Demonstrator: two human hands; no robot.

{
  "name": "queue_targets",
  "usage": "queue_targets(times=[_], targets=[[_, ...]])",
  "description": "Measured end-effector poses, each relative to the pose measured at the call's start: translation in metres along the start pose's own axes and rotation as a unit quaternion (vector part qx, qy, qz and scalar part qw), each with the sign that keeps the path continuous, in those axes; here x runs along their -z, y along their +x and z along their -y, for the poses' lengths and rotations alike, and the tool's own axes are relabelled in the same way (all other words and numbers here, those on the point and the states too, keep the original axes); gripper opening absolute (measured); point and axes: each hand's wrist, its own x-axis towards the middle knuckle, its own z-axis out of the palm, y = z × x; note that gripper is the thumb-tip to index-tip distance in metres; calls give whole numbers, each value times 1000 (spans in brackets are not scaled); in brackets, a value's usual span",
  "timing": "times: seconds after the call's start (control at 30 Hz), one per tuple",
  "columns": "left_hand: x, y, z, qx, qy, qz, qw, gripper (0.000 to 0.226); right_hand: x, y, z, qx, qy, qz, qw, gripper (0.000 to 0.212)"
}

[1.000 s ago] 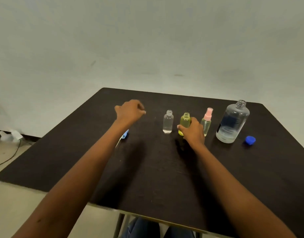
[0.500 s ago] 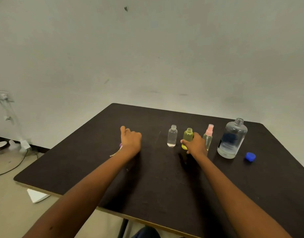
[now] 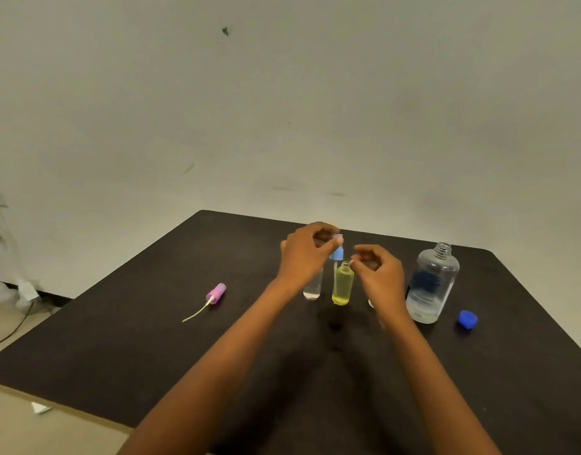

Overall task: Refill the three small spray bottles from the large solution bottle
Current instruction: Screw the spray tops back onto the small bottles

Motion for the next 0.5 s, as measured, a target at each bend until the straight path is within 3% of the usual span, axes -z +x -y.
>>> queue_targets(times=[0.13, 0.33, 0.4, 0.5], targets=[[-21, 9, -9, -23, -66, -21, 997, 16, 11, 18, 15, 34, 73, 52, 995, 25], [-33, 13, -10, -36, -145, -35, 988, 35, 12, 48, 9, 61, 82, -2, 995, 29], [-39, 11, 6, -28, -86, -59, 994, 44, 11, 55, 8, 49, 114, -45, 991, 33], [-47, 5, 32, -48, 162, -48, 984, 64, 7, 61, 4, 44, 148, -81, 985, 32]])
